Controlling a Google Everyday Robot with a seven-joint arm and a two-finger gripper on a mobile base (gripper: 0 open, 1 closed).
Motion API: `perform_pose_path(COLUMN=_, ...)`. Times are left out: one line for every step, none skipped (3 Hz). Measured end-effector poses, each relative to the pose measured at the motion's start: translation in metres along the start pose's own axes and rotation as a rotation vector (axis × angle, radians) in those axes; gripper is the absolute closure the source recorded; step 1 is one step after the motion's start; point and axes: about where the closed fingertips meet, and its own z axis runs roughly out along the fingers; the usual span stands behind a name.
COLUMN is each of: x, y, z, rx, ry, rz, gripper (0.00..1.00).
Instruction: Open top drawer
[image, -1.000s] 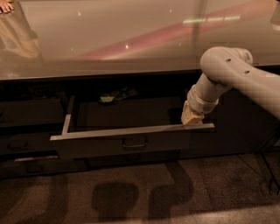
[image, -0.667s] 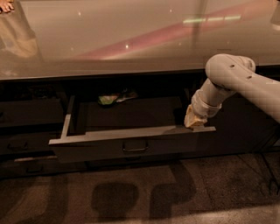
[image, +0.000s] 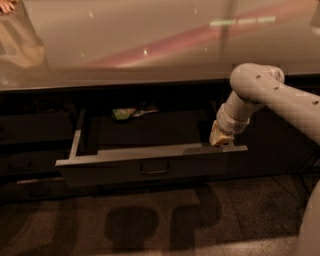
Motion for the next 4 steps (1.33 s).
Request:
perform_pose_path(x=0.01, y=0.003, z=0.028, rx=-0.05, ry=0.001, rz=0.034, gripper=1.0)
perform_pose_path(x=0.01, y=0.004, z=0.031, rx=-0.054, ry=0.001, rz=0.034, gripper=0.81)
perform_pose_path(x=0.01, y=0.007, z=0.036, rx=-0.086, ry=0.01, rz=0.047, gripper=0.59)
perform_pose_path(x=0.01, y=0.023, z=0.026, rx=-0.046, ry=0.043, rz=0.031, gripper=0.34)
